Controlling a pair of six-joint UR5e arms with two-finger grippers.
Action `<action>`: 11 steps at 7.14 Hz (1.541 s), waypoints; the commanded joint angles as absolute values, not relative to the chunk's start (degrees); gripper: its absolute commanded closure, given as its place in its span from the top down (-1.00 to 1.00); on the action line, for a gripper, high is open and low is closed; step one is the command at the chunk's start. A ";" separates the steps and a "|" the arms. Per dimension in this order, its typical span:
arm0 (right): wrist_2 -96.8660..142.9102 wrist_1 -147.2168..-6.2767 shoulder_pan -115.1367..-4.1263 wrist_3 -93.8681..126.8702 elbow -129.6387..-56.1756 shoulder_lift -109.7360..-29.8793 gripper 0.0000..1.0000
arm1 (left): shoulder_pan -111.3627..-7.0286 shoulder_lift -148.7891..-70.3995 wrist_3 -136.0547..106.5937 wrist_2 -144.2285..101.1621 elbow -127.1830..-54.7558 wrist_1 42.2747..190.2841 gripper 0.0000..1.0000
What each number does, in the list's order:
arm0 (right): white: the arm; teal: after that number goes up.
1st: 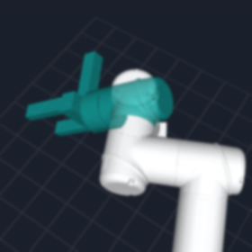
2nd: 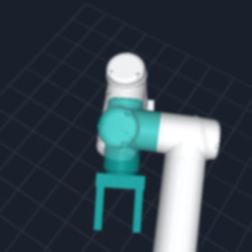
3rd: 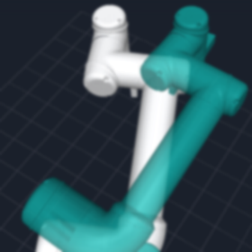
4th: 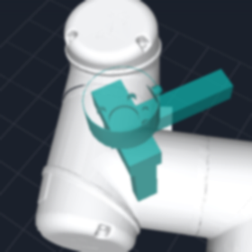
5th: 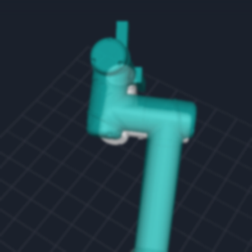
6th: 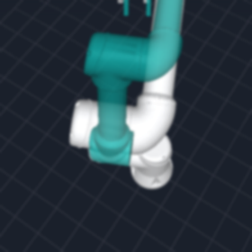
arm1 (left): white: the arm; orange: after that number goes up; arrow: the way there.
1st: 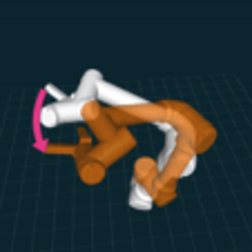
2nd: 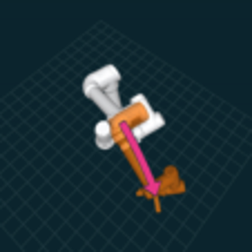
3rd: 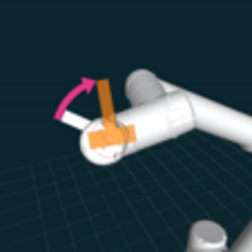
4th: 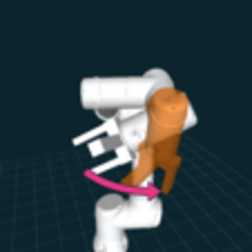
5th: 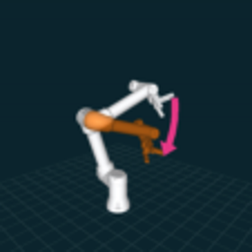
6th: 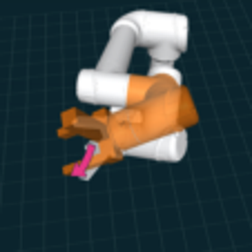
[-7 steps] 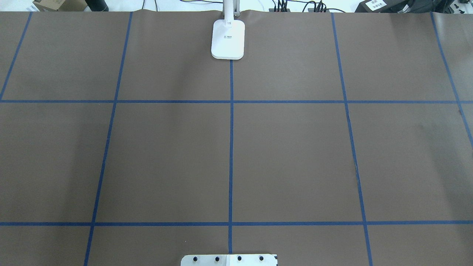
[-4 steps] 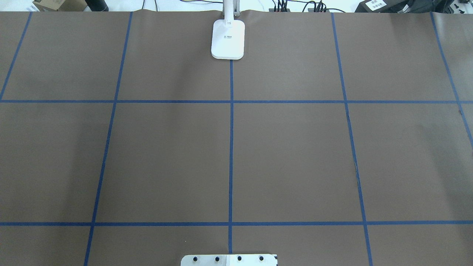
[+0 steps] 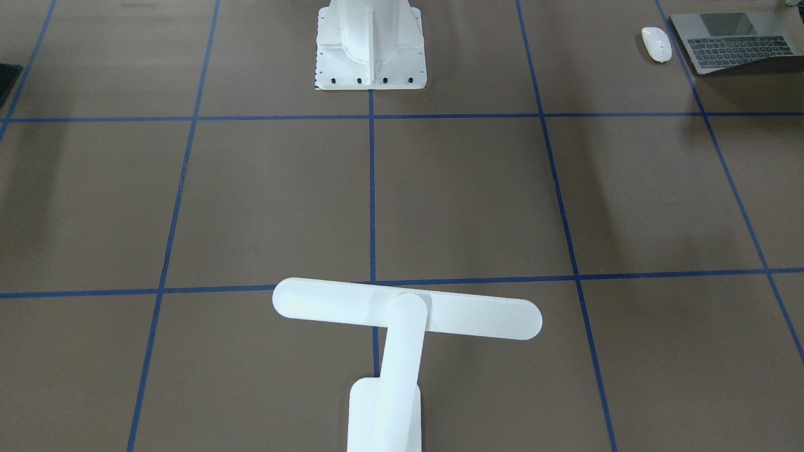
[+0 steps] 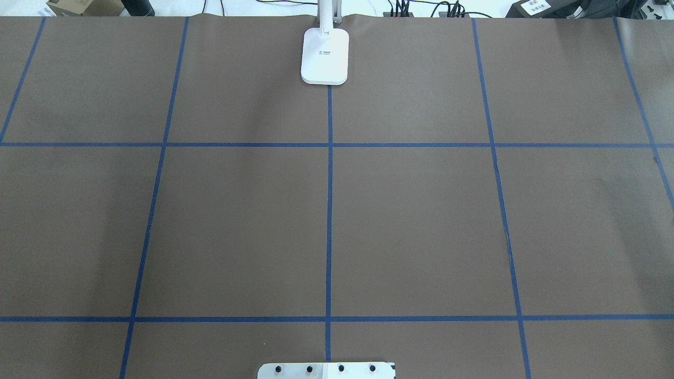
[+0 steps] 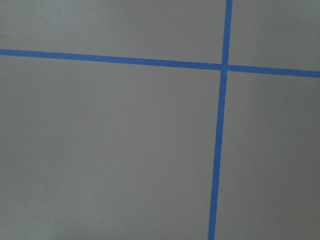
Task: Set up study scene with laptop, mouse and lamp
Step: 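Carry the silver laptop, held by its lid, toward the table with the left gripper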
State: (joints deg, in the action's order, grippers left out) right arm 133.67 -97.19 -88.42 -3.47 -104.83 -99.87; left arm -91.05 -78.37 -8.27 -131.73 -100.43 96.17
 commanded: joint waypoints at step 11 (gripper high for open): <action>136.93 -97.21 -88.50 -3.43 -104.24 -98.53 0.99 | -95.27 -63.55 -55.52 -126.39 -113.47 78.41 1.00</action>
State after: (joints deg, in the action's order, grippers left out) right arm 136.77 -97.16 -88.44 -3.45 -104.39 -98.67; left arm -95.15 -64.02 -51.49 -126.53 -112.73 81.49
